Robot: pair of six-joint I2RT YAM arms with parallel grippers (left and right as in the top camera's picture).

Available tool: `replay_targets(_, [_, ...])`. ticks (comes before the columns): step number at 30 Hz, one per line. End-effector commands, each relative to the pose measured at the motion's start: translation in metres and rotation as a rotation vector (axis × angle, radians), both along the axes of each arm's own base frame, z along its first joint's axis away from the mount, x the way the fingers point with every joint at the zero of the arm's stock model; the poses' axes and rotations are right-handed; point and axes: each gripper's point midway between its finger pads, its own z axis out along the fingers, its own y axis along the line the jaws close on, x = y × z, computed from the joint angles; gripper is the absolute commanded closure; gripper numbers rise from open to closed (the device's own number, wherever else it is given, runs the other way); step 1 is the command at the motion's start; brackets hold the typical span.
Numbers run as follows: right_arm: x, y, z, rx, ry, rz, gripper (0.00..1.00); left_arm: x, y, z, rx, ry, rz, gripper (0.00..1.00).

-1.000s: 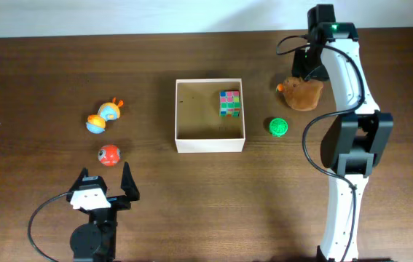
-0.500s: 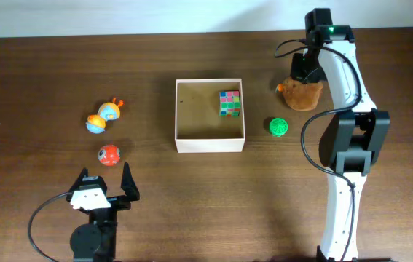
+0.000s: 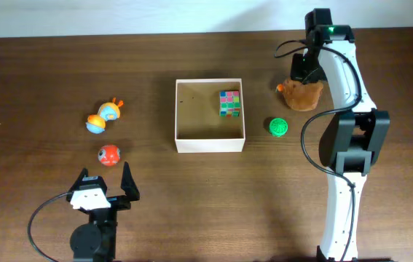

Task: Pack container
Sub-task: 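Lower the right gripper and grasp the brown plush bear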

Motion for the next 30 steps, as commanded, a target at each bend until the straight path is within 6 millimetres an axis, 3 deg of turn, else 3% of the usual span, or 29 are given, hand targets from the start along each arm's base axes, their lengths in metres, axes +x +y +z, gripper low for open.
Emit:
replay_targets(1, [0.000,-0.002,-0.002,-0.008,0.007,0.008,0.96,-0.001,0.002,0.000,0.016,-0.003,0.007,0.01])
replay_targets(30, [0.001,-0.001,0.077,0.000,-0.097,0.009,0.96,-0.001,0.002,0.000,0.016,-0.003,0.007,0.01])
